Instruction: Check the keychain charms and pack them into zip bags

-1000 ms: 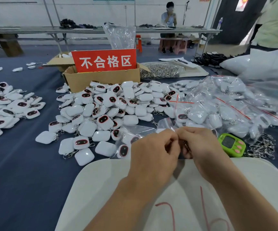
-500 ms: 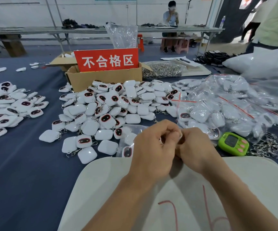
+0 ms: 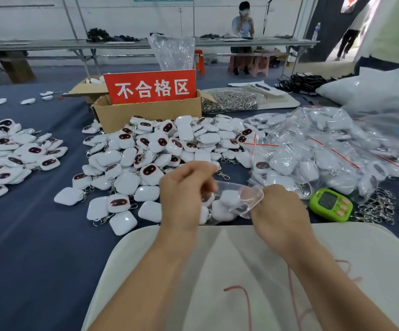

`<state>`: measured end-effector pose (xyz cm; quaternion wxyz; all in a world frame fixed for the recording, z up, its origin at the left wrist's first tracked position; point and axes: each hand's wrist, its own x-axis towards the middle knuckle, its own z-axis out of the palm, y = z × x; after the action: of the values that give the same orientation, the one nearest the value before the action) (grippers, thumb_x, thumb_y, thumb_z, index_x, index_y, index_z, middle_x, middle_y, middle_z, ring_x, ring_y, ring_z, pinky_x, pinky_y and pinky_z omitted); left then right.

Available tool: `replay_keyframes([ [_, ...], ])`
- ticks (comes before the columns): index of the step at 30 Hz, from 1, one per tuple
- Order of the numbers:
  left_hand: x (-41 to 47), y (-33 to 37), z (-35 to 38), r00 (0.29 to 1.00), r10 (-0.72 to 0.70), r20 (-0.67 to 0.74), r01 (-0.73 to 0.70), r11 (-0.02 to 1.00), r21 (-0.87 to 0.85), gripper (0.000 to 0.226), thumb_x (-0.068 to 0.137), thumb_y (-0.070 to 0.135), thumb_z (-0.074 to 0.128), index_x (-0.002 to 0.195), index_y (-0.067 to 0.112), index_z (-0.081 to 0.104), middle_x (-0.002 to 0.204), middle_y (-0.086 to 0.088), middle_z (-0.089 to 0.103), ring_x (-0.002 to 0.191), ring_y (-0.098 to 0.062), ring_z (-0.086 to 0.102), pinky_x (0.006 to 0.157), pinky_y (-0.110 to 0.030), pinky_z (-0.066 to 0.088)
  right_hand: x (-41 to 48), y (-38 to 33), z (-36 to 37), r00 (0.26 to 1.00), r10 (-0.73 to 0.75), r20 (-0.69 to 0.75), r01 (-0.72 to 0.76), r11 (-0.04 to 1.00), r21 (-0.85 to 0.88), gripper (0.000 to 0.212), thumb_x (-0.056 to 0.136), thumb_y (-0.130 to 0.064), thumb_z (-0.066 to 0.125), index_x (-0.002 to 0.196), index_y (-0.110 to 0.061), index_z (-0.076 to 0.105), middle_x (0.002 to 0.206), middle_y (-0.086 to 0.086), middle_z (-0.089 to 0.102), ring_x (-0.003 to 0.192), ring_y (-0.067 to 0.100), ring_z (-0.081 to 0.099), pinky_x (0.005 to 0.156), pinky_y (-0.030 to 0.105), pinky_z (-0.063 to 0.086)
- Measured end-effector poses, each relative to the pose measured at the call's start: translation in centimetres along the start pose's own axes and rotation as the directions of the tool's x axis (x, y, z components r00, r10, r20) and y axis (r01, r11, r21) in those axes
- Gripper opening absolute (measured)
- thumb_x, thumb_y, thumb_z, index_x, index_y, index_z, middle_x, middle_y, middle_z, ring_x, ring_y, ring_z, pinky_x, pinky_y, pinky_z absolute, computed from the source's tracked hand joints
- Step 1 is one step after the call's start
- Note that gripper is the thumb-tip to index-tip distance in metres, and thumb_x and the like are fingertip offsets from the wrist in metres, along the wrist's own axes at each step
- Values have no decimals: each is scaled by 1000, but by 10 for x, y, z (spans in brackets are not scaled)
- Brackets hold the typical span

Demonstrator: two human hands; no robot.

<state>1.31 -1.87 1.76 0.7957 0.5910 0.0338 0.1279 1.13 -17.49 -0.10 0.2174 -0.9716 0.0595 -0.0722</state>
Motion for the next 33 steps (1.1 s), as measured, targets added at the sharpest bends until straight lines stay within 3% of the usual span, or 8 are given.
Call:
replay_keyframes([
  [3, 17, 6, -25, 984, 13, -179, -13, 1000, 2, 23, 86, 7, 68, 67, 16, 77, 57, -5, 58, 54, -11, 50, 52, -16, 45, -1, 6, -2, 1000, -16, -5, 16, 997, -76, 14, 89, -15, 48, 84, -25, 40, 80, -2, 52, 79, 32, 44, 69, 34, 37],
  [7, 27, 3, -45, 966, 48, -254, 24, 962, 274, 15, 86, 22, 68, 75, 25, 79, 61, 7, 62, 56, -6, 51, 61, -21, 45, 2, 8, -6, 991, -42, 124, 56, 993, -109, 6, 100, -25, 42, 95, -26, 39, 114, 6, 65, 96, 33, 54, 74, 36, 38],
  [12, 29, -1, -45, 941, 158, -299, 16, 863, 505, 25, 88, 24, 62, 77, 41, 76, 66, 17, 70, 53, 5, 57, 53, -20, 39, -1, 3, -6, 1000, 21, 22, -18, 995, -101, 15, 92, -43, 51, 98, -34, 62, 90, -2, 62, 89, 32, 56, 72, 35, 39],
  [17, 31, 2, -55, 948, 158, -276, 80, 722, 687, 26, 92, 30, 54, 83, 44, 73, 74, 30, 69, 75, 13, 59, 65, -30, 41, -4, -2, -6, 974, 95, -207, -114, 990, -83, 33, 92, -26, 53, 61, -21, 45, 71, 2, 58, 70, 31, 45, 56, 31, 27],
  [21, 33, -2, -65, 992, 96, -79, 41, 349, 936, 46, 84, 14, 52, 111, 45, 72, 107, 21, 73, 107, -10, 61, 101, -35, 39, -5, -1, -12, 870, 67, -488, 22, 984, 174, 39, 98, -29, 48, 62, -14, 52, 54, -1, 47, 62, 31, 43, 54, 37, 26],
  [26, 35, -9, -60, 988, 144, 50, -58, 53, 997, 38, 95, 32, 55, 128, 44, 66, 119, 10, 70, 116, -18, 55, 99, -38, 30, -13, -13, -11, 859, -160, -486, 342, 886, 313, 23, 91, -22, 58, 102, -27, 78, 87, -4, 74, 83, 14, 62, 81, 34, 47],
  [29, 38, -12, -61, 986, 157, 62, -77, 93, 993, 42, 91, 22, 62, 127, 43, 66, 114, 9, 66, 113, -19, 54, 93, -35, 31, -14, -15, -3, 932, -259, -252, 301, 943, 143, 20, 84, -12, 66, 87, -26, 80, 83, -6, 76, 82, 17, 63, 87, 35, 48],
  [33, 35, -14, -61, 987, 140, 78, -121, 331, 936, 44, 86, 6, 63, 112, 40, 70, 102, 15, 51, 99, -16, 56, 79, -30, 36, -9, -10, -5, 990, -130, -47, 130, 992, -4, 28, 93, -34, 61, 70, -20, 67, 70, -5, 66, 70, 16, 56, 73, 30, 33],
])
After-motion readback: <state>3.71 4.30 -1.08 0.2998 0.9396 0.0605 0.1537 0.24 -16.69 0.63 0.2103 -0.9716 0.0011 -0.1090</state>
